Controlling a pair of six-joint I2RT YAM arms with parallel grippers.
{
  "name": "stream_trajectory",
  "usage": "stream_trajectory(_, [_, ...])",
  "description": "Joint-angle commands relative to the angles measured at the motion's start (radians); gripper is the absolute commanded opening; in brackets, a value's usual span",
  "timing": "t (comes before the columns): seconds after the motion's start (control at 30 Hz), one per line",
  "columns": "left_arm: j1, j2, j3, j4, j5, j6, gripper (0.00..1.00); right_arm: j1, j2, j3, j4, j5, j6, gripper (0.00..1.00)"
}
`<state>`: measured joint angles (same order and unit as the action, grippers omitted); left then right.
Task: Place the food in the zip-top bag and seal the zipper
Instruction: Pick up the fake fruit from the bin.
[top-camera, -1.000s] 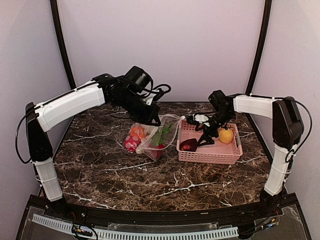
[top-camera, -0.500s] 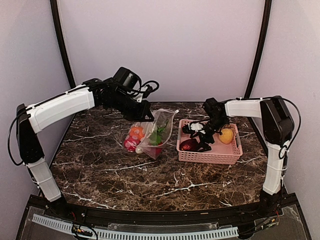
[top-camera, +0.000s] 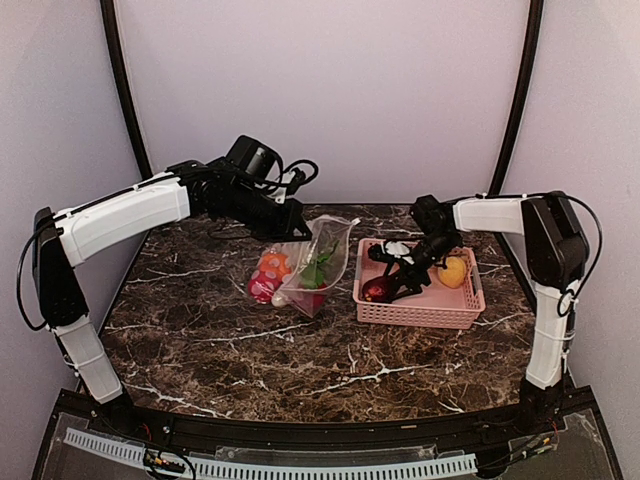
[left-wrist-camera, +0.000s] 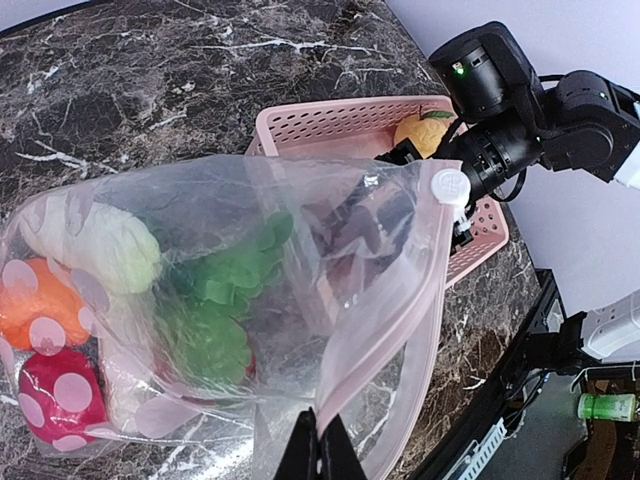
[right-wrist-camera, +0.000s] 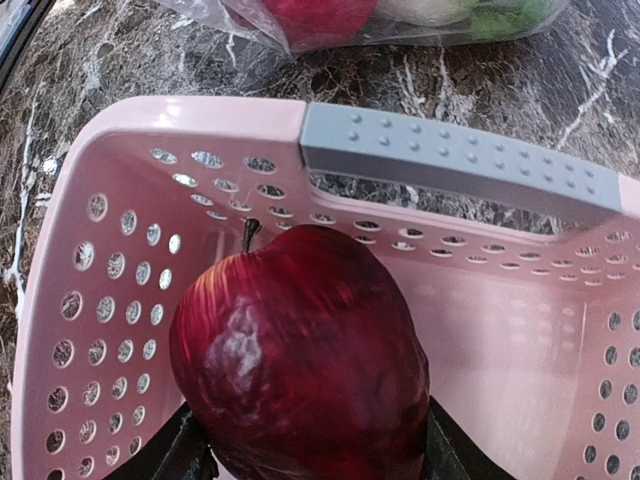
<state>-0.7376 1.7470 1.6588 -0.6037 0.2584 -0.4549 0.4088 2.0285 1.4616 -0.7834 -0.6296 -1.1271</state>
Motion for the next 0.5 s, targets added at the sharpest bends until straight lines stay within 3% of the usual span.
stream_trajectory(0.0, [0.005, -0.024, -0.022, 0.038, 0.026, -0.017, 0.01, -0.056, -0.051, 0.006, -0.055, -0.073, 0.047, 0.39])
stream_trajectory(0.27, [0.005, -0.008, -0.022, 0.070, 0.036, -0.040, 0.01, -0.099, -0.284, -0.086, -0.059, -0.080, 0.164, 0.36])
stream_trajectory(0.47, [0.004, 0.006, -0.027, 0.142, 0.055, -0.074, 0.01, -0.055, -0.427, 0.002, -0.151, -0.172, 0.279, 0.37])
